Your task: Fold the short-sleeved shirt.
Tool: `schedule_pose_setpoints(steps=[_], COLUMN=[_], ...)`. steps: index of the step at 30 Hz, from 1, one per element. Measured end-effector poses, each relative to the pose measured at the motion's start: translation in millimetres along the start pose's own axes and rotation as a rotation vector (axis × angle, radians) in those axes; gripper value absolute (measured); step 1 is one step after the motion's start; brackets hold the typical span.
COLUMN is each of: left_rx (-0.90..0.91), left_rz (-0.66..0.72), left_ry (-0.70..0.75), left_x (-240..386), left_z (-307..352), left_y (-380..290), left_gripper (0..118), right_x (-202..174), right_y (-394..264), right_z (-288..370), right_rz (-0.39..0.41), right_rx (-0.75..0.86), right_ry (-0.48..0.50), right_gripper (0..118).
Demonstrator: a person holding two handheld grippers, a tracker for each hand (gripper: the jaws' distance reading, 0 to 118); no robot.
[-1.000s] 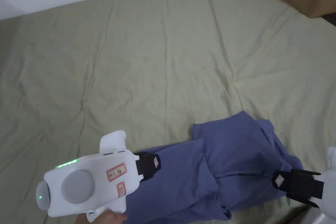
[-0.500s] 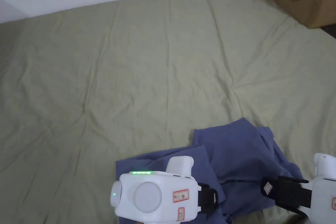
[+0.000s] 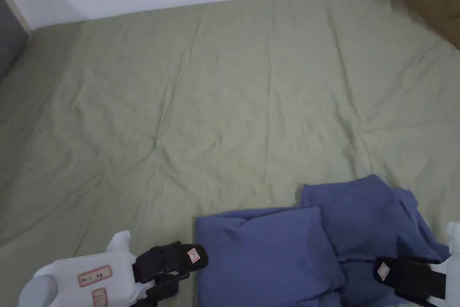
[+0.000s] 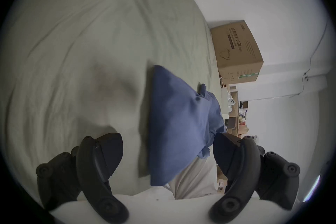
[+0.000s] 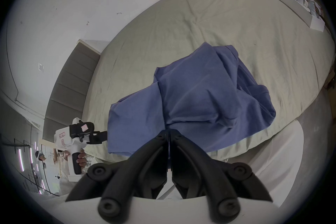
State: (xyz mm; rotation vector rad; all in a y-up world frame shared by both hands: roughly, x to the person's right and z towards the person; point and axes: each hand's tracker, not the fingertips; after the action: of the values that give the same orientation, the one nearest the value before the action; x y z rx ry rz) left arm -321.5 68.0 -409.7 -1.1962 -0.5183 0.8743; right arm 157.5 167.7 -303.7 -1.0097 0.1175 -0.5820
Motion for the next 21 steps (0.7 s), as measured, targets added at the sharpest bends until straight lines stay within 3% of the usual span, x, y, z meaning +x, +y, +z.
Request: schedule_pose_setpoints(steps=[6, 7, 8, 9, 11, 14, 21], left_rx=[-0.057, -0.075, -0.087, -0.093, -0.084, -0.068, 0.070], left_rz=[0.152, 0.192, 0.197, 0.132, 0.095, 0.037, -0.001], left_ry=[-0.323, -0.302, -0.209, -0.082, -0.198, -0.208, -0.025], left_x=[-17.3, -21.3, -15.6, -15.7, -13.4, -11.6, -46.8], left_z=[-61.7, -71.4, -76.7, -81.9, -69.7, -37.2, 73.9], left_y=[1.5, 1.4, 1.5, 1.6, 3.0, 9.2, 27.7], left_gripper=[102, 80, 39, 16, 15, 15, 15], right_x=[-12.6, -16.2, -19.1, -21.1, -23.1, -27.4, -41.3], right_y=[2.9, 2.7, 2.8, 2.6, 3.2, 5.5, 4.7], right_z=[-1.6, -2.0, -1.8, -1.1, -1.6, -4.1, -15.8], right_rz=[0.031, 0.036, 0.039, 0.043, 0.051, 0.070, 0.091], right_rx=[-0.014, -0.015, -0.020, -0.019, -0.023, -0.031, -0.044], right_ry=[-0.013, -0.012, -0.017, -0.021, -0.021, -0.034, 0.011], right_gripper=[2, 2, 2, 2, 2, 2, 2])
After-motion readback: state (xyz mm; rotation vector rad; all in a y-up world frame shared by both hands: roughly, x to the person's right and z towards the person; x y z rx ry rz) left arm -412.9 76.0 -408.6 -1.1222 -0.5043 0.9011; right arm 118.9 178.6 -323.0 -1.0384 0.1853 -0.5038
